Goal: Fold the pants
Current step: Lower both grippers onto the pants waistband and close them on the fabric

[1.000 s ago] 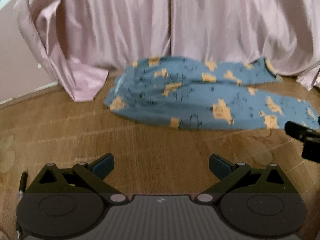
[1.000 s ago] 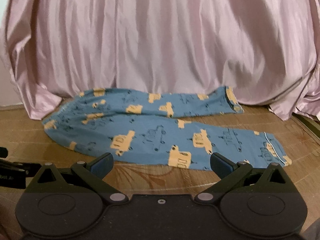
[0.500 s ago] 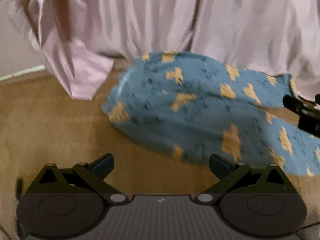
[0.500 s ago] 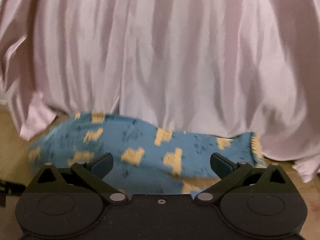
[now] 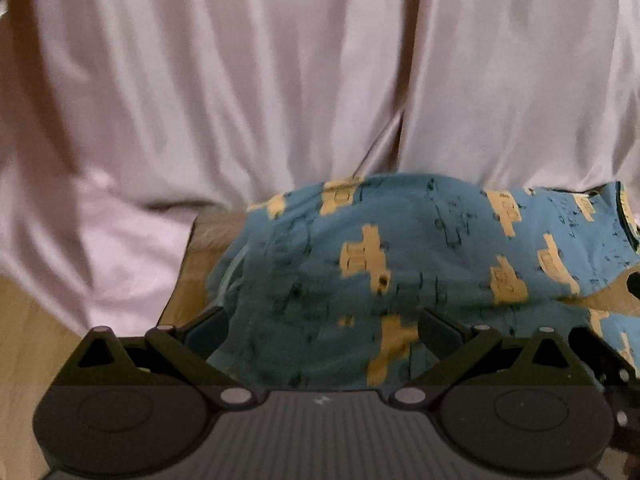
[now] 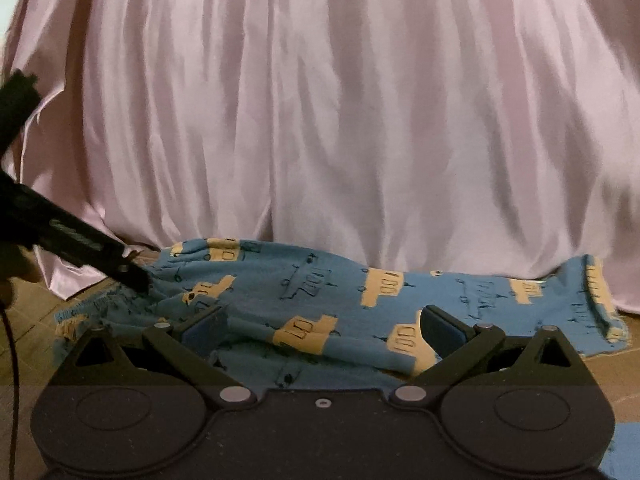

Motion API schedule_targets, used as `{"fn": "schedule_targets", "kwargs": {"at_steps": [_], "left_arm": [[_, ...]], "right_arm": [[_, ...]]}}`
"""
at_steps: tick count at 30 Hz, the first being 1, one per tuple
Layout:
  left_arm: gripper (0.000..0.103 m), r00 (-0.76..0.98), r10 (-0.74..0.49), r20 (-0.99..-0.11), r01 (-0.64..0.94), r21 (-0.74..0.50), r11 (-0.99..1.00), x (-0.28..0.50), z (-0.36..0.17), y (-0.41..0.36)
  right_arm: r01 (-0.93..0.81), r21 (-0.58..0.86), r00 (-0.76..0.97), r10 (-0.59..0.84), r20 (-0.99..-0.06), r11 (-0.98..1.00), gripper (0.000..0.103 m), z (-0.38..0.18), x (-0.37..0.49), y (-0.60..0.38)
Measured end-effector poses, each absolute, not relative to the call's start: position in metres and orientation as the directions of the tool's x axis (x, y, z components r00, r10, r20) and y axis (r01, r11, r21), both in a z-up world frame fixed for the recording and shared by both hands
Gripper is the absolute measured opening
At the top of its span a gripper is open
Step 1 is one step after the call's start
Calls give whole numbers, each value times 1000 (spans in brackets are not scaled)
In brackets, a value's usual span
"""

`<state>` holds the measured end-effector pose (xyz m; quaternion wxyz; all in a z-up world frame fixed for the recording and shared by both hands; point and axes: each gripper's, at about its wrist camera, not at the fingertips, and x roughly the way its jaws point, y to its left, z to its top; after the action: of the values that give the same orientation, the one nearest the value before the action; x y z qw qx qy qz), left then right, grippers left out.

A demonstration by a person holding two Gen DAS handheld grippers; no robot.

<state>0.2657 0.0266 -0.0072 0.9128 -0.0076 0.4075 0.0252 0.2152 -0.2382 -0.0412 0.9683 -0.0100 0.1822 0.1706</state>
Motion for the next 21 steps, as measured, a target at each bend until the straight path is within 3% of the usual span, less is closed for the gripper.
{"fn": "schedule_targets", "kwargs": {"at_steps": [5,16,21], "left_arm": [[103,695,47,-717,-33,33,999,292,-8,25],[103,549,152,-822,273,349,897,361,28,2],[103,581,84,-809,357,346,868,370,39,15]], "right_arm": [[-351,34,878,342,-335,936,103,-55,220,-255],[-242,101,862,262,-435,965,103,-71,241,-293],[-202,158,845,254,-471,966,102,-62,254,-292]]}}
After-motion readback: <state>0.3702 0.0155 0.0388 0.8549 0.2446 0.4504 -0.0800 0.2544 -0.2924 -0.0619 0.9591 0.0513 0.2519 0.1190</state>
